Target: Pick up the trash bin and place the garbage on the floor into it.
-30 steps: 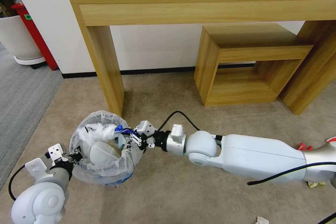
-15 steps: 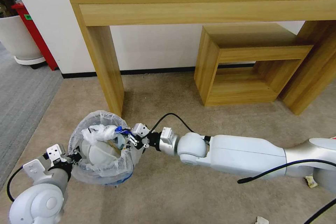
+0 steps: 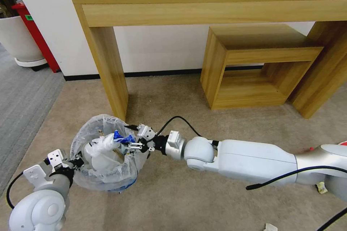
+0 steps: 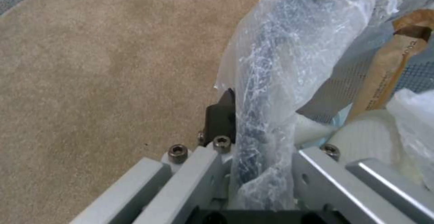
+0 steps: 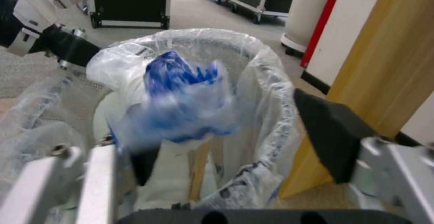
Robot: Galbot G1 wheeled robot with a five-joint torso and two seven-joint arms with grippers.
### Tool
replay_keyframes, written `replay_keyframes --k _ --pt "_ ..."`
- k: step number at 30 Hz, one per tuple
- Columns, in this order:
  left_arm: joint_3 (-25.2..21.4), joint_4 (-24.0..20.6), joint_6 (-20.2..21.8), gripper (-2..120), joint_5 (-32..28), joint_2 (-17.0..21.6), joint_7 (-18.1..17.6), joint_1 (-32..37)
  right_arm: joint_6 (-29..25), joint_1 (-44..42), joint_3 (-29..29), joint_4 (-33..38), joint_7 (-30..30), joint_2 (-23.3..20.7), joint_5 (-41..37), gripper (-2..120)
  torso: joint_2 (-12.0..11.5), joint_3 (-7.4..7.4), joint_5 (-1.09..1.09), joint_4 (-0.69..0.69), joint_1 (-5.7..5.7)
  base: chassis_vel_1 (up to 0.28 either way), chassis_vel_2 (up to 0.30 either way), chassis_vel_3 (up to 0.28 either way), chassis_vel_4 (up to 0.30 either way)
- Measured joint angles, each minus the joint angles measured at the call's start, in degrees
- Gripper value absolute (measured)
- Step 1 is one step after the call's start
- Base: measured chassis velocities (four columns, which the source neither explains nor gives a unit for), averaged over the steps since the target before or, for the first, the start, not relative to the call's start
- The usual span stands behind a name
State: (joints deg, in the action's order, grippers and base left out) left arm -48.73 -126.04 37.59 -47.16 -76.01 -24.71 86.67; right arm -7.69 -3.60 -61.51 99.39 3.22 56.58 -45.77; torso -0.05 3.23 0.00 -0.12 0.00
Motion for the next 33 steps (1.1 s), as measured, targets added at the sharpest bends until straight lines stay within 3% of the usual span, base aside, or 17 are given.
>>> replay_keyframes --k 7,16,20,23,24,27,28,33 --pt "-0.30 -0.06 0.03 1 0.36 -0.32 -0.14 0.46 -0.48 -1.41 2.57 1.44 -0.51 -2.36 0.91 99 0.00 0.00 0.00 0.00 0.00 0.000 0.000 0.000 0.000" --pt "-0.30 -0.62 0.12 1 0.91 -0.58 -0.16 1.27 -0.54 -5.94 10.59 2.68 0.06 -4.64 1.09 100 0.00 0.00 0.00 0.00 0.00 0.000 0.000 0.000 0.000" --pt "-0.39 -1.08 0.16 1 0.96 -0.38 -0.16 1.71 -0.34 -9.37 16.72 3.11 1.42 -5.52 0.94 100 0.00 0.00 0.01 0.00 0.00 0.000 0.000 0.000 0.000" --pt "-0.59 -1.67 0.19 1 1.03 -0.10 -0.16 2.33 -0.08 -14.15 24.64 3.71 2.16 -6.61 0.79 100 0.00 0.00 0.01 0.01 0.00 0.000 0.000 0.000 0.000" --pt "-0.59 -1.67 0.19 1 1.03 -0.10 -0.16 2.33 -0.08 -14.15 24.64 3.71 2.16 -6.61 0.79 100 0.00 0.00 0.01 0.01 0.00 0.000 0.000 0.000 0.000" --pt "-1.29 -2.34 0.20 1 1.23 0.05 -0.09 3.33 -0.16 -18.57 32.75 3.91 2.59 -7.92 0.26 100 0.00 0.00 0.02 0.00 0.00 0.000 0.000 0.000 0.000" --pt "-1.29 -2.34 0.20 1 1.23 0.05 -0.09 3.33 -0.16 -18.57 32.75 3.91 2.59 -7.92 0.26 100 0.00 0.00 0.02 0.00 0.00 0.000 0.000 0.000 0.000" --pt "-1.51 -2.68 0.16 1 2.03 0.07 0.14 3.75 0.66 -26.94 46.49 5.49 4.21 -10.22 0.44 100 0.00 0.00 0.01 0.00 0.00 0.000 0.000 0.000 0.000"
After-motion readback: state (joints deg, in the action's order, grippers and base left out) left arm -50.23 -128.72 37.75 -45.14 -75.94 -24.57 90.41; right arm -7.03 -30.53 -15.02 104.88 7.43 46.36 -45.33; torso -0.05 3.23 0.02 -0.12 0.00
